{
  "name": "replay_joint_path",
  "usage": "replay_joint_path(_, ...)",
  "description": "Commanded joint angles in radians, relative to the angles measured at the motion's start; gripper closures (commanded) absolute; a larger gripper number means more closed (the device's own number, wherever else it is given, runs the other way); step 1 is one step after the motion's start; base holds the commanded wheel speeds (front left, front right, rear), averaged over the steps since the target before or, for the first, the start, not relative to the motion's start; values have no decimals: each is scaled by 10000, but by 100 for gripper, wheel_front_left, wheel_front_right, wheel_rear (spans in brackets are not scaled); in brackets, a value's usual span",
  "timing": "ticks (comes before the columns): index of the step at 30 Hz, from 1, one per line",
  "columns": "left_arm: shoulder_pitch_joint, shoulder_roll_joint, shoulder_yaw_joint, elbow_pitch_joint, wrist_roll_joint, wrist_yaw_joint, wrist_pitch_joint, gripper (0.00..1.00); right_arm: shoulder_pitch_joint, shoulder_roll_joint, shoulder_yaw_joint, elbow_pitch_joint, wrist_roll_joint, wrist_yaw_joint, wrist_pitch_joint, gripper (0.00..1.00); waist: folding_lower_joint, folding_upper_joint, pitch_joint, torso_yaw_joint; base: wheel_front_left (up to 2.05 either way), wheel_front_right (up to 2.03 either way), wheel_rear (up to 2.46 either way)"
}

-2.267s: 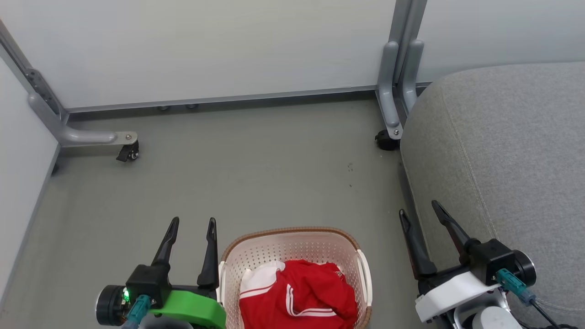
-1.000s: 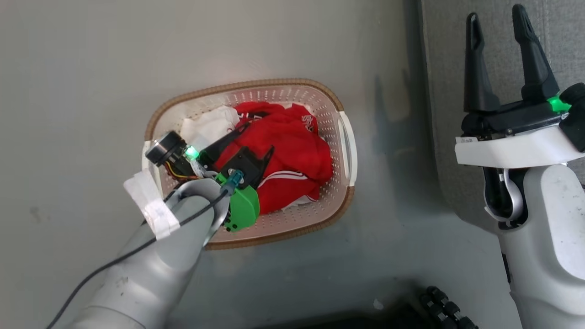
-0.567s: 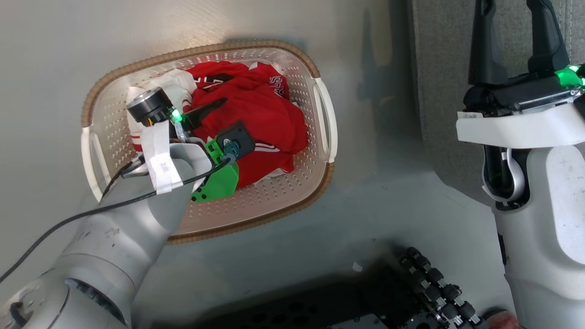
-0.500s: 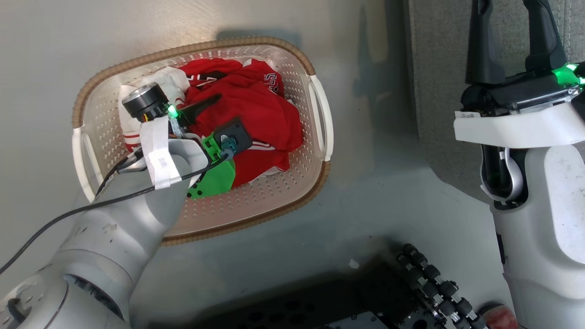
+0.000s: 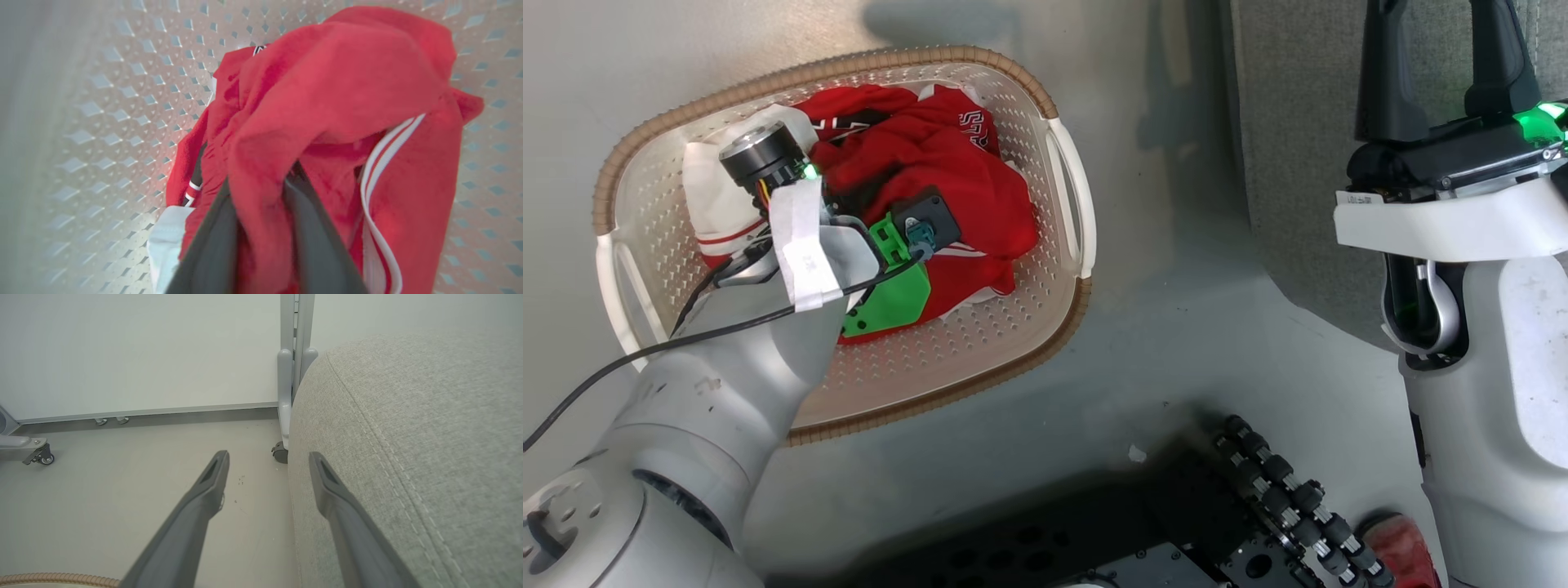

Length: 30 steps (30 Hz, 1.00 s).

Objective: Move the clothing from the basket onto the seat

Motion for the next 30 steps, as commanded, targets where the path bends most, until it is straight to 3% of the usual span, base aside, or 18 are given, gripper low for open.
replay_joint_path(1,-78,-25,47,32,-153,74,-132,100,-85,-32,-26,-5,-101,1,-34,0,-1,-1,-178,121,0,0,0)
replay_joint_path(12,1593,-590,942,-906,-1631,362,-571,100,1010,-509,261,607,-470,1,-34,0,-1,-1,-2684,1162,0,0,0)
replay_joint_path(23,4218,-635,2287,-3185,-3128,834,-557,100,2516,-633,597,1166,-477,1,-34,0,-1,-1,-5633,1932,0,0,0)
replay_joint_path(30,5864,-462,3458,-4558,-3433,823,-559,100,3774,-471,781,1476,-437,1,-34,0,-1,-1,-7418,2207,0,0,0)
